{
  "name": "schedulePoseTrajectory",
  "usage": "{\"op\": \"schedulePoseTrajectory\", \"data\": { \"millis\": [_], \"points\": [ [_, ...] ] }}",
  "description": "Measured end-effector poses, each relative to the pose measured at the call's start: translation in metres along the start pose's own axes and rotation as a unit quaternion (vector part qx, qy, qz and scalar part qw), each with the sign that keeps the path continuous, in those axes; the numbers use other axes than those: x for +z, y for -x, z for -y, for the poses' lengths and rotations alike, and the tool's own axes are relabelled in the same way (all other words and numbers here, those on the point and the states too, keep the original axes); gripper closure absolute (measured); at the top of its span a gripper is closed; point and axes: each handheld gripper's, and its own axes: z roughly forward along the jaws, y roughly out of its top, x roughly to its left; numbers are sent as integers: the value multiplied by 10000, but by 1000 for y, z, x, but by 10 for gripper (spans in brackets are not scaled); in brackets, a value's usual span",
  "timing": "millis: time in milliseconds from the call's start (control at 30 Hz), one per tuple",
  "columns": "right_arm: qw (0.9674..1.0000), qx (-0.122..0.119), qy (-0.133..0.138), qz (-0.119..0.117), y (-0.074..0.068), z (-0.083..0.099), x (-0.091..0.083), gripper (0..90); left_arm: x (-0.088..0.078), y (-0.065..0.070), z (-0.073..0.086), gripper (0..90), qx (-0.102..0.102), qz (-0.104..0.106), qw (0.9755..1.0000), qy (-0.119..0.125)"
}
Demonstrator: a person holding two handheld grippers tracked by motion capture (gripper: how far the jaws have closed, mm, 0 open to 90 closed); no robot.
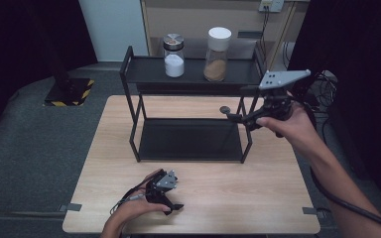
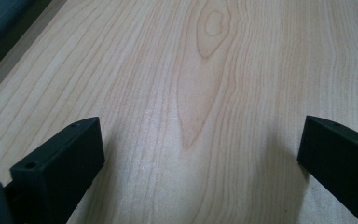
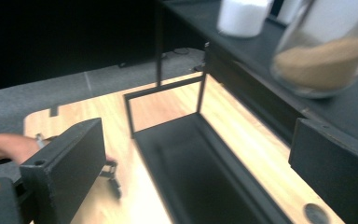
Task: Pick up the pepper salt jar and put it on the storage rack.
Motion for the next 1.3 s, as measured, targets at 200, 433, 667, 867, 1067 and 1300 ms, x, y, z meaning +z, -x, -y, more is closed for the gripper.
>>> {"op": "schedulePoseTrajectory", "data": {
  "millis": [200, 433, 667, 867, 1067, 1300],
  "points": [
    [9999, 14, -40, -144, -15, 28, 9, 47, 0, 0, 0, 0, 11, -1, 10000, -13],
    [9997, 153, -118, -167, -19, 55, 21, 44, 0, 1, -1, 0, -4, -11, 10000, -15],
    [9994, 242, -214, -146, -20, 76, 30, 43, 0, 1, -1, 0, -4, -10, 10000, -15],
    [9990, 349, -264, -119, -23, 95, 32, 43, 0, 1, -1, 0, -3, -10, 10000, -16],
    [9985, 414, -330, -144, -23, 110, 36, 43, 0, 1, -1, 0, -4, -10, 10000, -16],
    [9979, 422, -460, -157, -26, 124, 42, 43, 0, 1, -1, 0, -5, -11, 10000, -14]
  ]
}}
